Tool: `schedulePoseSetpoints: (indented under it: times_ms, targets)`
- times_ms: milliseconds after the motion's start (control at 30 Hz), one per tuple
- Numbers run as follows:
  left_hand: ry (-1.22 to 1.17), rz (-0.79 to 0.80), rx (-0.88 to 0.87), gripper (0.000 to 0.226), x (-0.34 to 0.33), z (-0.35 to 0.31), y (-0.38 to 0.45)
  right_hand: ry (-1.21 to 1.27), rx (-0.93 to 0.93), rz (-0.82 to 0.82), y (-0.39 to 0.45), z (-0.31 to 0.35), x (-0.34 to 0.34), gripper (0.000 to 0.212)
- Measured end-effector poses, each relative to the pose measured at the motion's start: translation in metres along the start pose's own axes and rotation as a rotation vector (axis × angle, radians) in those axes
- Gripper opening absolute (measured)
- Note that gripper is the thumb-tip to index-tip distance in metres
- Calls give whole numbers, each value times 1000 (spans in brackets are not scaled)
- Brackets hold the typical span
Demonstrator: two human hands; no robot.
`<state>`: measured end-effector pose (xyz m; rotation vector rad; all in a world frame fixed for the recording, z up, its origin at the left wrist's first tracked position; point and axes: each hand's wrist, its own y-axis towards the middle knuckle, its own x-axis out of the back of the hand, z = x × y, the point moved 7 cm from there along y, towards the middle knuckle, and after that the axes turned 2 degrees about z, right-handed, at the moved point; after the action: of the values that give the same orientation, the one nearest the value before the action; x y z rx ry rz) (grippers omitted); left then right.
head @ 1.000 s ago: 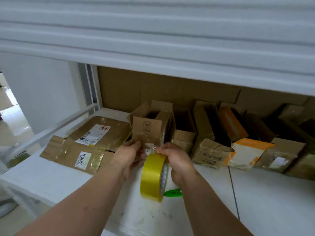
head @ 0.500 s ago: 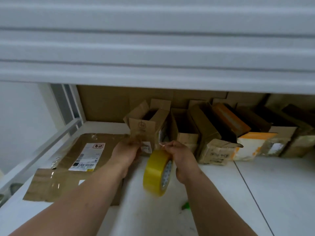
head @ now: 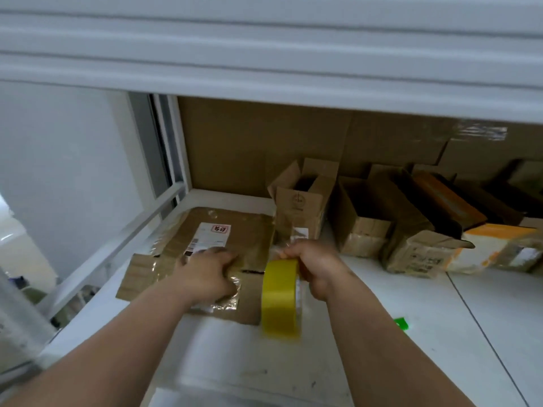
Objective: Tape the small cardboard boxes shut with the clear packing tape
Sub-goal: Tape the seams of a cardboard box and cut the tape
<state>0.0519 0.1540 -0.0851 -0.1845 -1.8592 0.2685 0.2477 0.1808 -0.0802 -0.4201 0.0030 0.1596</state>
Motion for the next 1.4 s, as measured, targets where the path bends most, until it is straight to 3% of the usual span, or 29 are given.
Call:
schedulePoseSetpoints:
  times_ms: [67, 267, 367, 533, 633, 700, 767, 933, 1067, 1200, 1400]
  targets:
    - [158, -21, -47, 88, -17, 1, -2, -16, -52, -5, 0, -3, -9, 6]
    - [120, -130, -40, 105, -30, -3, -7, -1, -112, -11, 0, -1, -16, 8]
    - [85, -163, -7, 94, -29, -6, -10, 15, -98, 25, 0, -4, -20, 5]
    - [56, -242, 47, 87, -35, -6, -17, 144, -10, 146, -9, -9, -31, 21]
    - [33, -289, 66, 63, -33, -11, -24, 155, 60, 154, -10, -13, -29, 25]
    - [-44, -374, 51, 26, -28, -13, -29, 157, 93, 153, -14, -14, -24, 27]
    - [-127, -445, 58, 11, -24, -11, -35, 197, 113, 168, -19, -16, -19, 25]
    - [-320, -651, 149, 25, -8, -3, -64, 287, 179, 146, -30, -22, -1, 18]
    - [-740, -995, 242, 23, 16, 14, -109, 313, 212, 162, -44, -22, 5, 18]
    - [-973, -1276, 291, 24, 31, 21, -160, 312, 249, 221, -64, -18, 6, 20]
    - [-1025, -1381, 294, 16, 33, 5, -215, 236, 254, 304, -98, -25, 7, 24]
